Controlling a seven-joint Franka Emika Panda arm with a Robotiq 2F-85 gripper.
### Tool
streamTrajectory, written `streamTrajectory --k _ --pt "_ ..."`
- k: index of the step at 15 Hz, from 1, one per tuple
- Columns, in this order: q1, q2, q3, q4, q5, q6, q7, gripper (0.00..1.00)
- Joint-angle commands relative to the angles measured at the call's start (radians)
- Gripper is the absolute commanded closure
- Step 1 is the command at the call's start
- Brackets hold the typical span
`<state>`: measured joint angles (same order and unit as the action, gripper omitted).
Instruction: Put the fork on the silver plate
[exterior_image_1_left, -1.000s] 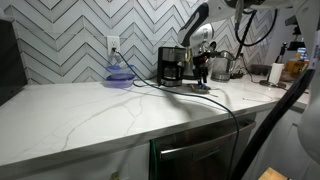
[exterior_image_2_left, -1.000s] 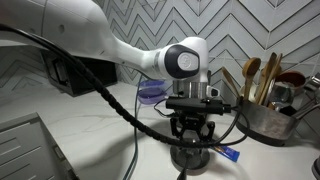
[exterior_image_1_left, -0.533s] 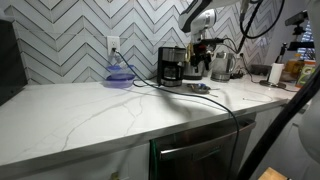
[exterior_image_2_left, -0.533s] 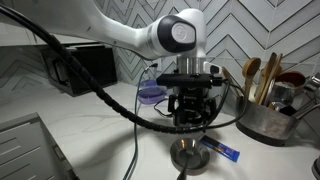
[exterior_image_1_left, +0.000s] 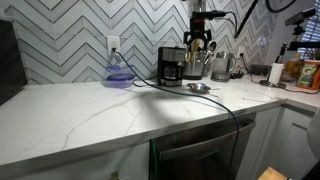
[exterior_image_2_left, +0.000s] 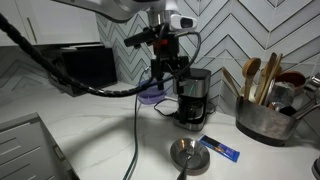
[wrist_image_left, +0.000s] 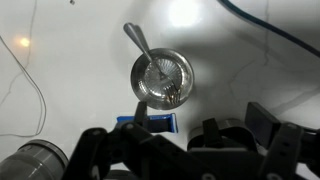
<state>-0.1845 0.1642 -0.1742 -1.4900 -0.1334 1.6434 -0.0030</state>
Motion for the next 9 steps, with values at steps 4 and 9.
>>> streamTrajectory --k 4,9 --pt "0.023 -0.106 0.012 -0.046 0.001 -0.112 0.038 0.00" --pt "0.025 -0.150 0.016 -0.087 0.001 -0.129 0.034 0.00"
